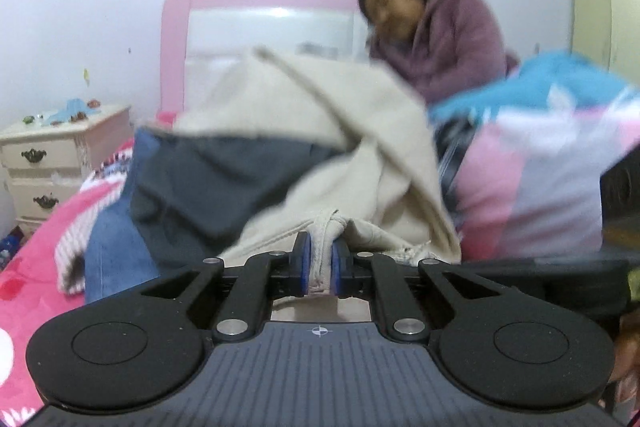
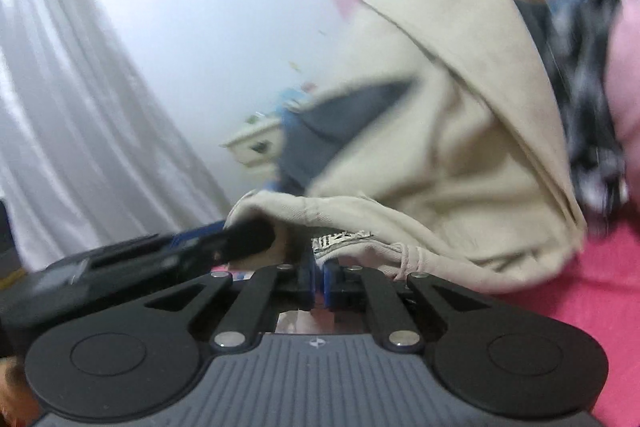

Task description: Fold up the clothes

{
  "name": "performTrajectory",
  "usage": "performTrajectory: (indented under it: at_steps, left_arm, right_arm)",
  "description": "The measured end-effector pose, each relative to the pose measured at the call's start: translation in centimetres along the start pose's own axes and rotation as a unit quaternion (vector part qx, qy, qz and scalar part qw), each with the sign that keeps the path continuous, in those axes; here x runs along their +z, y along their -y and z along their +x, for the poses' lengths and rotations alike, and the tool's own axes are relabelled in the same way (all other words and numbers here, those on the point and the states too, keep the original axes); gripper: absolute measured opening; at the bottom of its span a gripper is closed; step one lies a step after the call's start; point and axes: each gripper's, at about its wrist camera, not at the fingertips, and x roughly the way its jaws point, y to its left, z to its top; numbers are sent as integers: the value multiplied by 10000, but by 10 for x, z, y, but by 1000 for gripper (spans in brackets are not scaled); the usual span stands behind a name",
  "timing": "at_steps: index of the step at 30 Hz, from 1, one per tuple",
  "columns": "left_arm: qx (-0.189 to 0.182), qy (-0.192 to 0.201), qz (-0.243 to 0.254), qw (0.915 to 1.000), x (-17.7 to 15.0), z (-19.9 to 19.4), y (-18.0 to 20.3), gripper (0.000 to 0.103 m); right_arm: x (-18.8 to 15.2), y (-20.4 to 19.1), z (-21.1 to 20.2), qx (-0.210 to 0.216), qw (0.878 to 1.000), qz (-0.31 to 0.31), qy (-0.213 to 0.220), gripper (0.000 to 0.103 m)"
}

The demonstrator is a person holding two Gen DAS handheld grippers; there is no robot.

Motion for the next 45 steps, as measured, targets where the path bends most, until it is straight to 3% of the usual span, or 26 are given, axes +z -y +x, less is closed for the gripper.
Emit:
performTrajectory:
  at_steps: [7,15,18,23,26,30,33,35,36,39,41,44,45]
  left_arm:
    - [-305,380,-757,9959,30,-85,-7,9]
    - [-540,723,-1157,9892,47,-203,-18,9]
    - [-454,533,-1595,9847,37,-245,-35,9]
    - [236,529,-2163,9746,5,-315,-77,9]
    - [933,502,-2589,9601,-28,-344,-108,9]
    - [2009,-16,-2585,9449,-88,-342,-138,10]
    - [2360,-929,-3011,9192,-145,-322,-164,12]
    - [2519,-1330,-3383,8969,-174,-315,-175,13]
    - [2564,-1325,-3472,8923,-180,-317,-176,18]
    - [2637,-1233,-3406,8940,-178,-320,-176,39]
    - [2614,-1231,-3375,8959,-174,-320,-181,40]
    - [2578,-1228,-3329,8987,-167,-320,-187,48]
    - [2536,-1244,-3370,8981,-171,-326,-187,52]
  right_arm:
    - [21,-47,-89,668,9969,-98,401,5]
    - [-4,-121,-197,1174,9910,-637,112,5]
    - [-15,-145,-225,1451,9881,-504,37,5]
    - [-50,-179,-261,2088,9754,-565,-428,5]
    - [-88,-187,-245,2315,9650,-448,-1148,5]
    - [-158,-182,-190,2199,9441,-344,-2431,6]
    - [-210,-174,-153,1740,9258,-453,-3326,6]
    - [-231,-173,-139,1269,9118,-679,-3845,18]
    - [-237,-174,-135,1128,9025,-828,-4073,22]
    - [-231,-168,-139,1099,8983,-899,-4158,35]
    - [-218,-164,-148,1104,9014,-964,-4074,41]
    - [-195,-138,-155,964,9206,-678,-3723,55]
    - [-185,-128,-155,862,9292,-472,-3562,55]
